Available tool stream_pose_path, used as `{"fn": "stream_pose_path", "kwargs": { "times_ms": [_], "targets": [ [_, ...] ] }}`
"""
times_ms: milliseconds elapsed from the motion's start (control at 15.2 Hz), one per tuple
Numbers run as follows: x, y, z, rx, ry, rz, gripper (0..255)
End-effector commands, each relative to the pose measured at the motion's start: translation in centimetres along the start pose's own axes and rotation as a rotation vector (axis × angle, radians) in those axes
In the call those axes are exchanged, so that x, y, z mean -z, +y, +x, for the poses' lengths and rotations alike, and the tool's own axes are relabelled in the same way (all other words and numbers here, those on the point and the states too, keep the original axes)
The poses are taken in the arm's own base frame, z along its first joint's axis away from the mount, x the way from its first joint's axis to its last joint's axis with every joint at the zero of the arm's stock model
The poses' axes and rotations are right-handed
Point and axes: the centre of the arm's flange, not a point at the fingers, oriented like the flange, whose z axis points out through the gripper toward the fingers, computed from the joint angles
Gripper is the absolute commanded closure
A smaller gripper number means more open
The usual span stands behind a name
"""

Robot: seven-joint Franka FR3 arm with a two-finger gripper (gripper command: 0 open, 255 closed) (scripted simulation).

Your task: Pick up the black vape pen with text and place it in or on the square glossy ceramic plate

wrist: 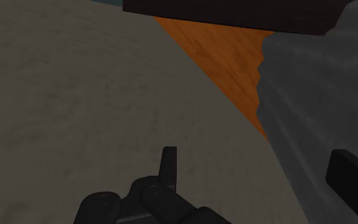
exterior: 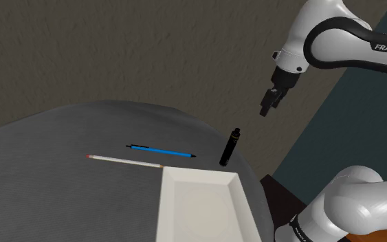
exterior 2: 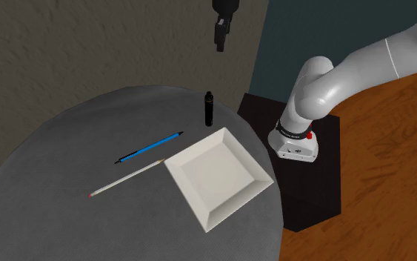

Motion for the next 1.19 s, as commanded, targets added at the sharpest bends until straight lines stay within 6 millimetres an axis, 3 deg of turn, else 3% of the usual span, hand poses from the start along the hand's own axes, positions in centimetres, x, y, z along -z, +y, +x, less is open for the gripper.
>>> {"fn": "stream_pose_path", "kwargs": {
  "times_ms": [0,1122],
  "targets": [
    [0.0,0.0,0.0,0.000,0.000,0.000,0],
    [6.0,-20.1,-2.5,0.074,0.062,0.092,0]
  ]
}}
